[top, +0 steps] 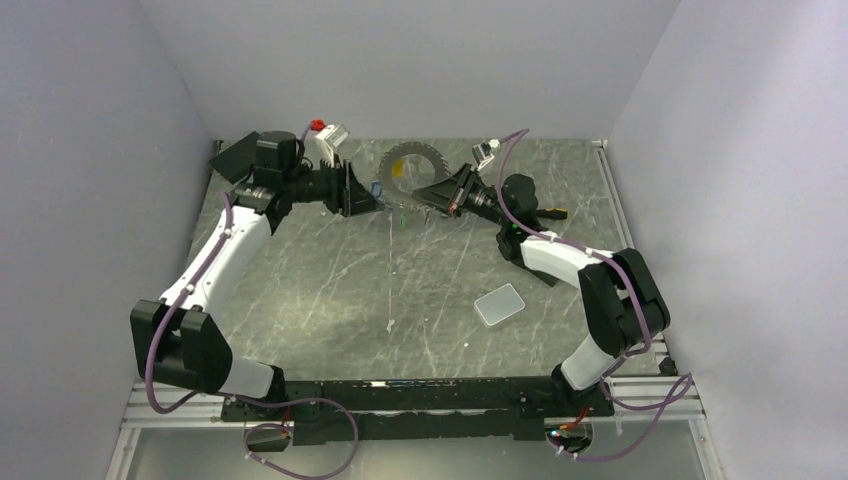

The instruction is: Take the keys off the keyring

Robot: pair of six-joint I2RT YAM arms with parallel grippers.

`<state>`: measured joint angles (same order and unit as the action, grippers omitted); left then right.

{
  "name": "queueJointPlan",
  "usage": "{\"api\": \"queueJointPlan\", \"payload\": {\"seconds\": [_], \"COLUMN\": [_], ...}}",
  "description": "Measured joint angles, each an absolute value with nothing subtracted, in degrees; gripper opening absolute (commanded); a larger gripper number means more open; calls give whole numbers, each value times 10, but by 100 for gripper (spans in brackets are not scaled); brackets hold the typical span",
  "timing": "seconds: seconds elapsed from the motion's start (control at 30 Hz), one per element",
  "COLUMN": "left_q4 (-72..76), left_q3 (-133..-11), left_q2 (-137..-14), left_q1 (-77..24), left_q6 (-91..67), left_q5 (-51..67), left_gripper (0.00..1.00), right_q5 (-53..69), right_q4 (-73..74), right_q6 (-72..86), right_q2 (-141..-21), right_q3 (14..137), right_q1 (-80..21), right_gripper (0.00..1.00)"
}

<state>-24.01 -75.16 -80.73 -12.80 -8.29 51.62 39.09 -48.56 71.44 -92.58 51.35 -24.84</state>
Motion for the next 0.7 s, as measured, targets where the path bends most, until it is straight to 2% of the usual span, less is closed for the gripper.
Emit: {"api": "queueJointPlan", "payload": {"seconds": [0.27, 0.53, 0.7], "left_q4": [-33, 102, 147], "left_q3": [-628, -614, -613], "left_q2": [-804, -794, -793], "left_q1": [-107, -91, -87], "left_q6": [-326, -434, -467], "left_q5": [569, 587, 592], "left_gripper": [60, 57, 51], "right_q5": [395, 399, 409], "right_q4": [-559, -569, -569], "right_q6": [740, 740, 737], "right_q2": [-926, -926, -926], "right_q3": [504, 503, 501], "right_q1": [-248, -261, -268], "right_gripper": [0, 0, 0]}}
